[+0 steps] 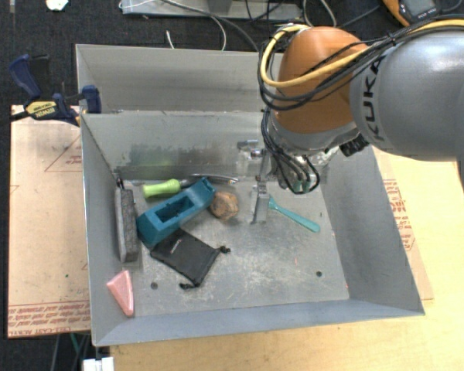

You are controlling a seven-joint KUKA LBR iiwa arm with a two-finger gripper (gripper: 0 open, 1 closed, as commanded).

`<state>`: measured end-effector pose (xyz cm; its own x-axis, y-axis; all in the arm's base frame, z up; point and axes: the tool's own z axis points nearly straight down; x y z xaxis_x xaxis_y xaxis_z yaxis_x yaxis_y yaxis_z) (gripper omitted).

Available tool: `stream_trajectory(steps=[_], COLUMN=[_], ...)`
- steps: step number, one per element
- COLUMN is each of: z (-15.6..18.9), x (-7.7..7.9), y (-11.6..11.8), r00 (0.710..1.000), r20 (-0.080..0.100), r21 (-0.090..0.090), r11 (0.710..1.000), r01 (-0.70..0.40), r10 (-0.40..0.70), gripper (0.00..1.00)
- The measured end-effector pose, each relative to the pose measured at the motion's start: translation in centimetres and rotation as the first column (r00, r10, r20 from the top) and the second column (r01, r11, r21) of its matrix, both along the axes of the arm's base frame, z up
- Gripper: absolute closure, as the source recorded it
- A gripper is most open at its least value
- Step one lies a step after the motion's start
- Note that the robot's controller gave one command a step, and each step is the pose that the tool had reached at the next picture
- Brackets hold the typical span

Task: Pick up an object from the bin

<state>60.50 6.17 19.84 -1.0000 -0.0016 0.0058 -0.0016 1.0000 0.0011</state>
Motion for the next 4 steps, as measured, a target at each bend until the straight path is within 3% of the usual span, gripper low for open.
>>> stream_trajectory(steps=[1, 2, 3, 4], z=[0.4, -4.3, -10.4, -8.7], x=[0.2, 2.0, 2.0, 2.0], y=[0.0, 2.7, 4.3, 4.1], r00=[1.000, 0.997, 0.999, 1.000], r20=[0.008, 0.014, 0.035, 0.030], r21=[0.000, 0.000, 0.002, 0.003], r11=[1.000, 0.997, 1.000, 1.000], r01=[0.001, -0.077, -0.012, -0.004], r10=[-0.001, 0.077, 0.012, 0.004], gripper=[0.00, 0.00, 0.00, 0.00])
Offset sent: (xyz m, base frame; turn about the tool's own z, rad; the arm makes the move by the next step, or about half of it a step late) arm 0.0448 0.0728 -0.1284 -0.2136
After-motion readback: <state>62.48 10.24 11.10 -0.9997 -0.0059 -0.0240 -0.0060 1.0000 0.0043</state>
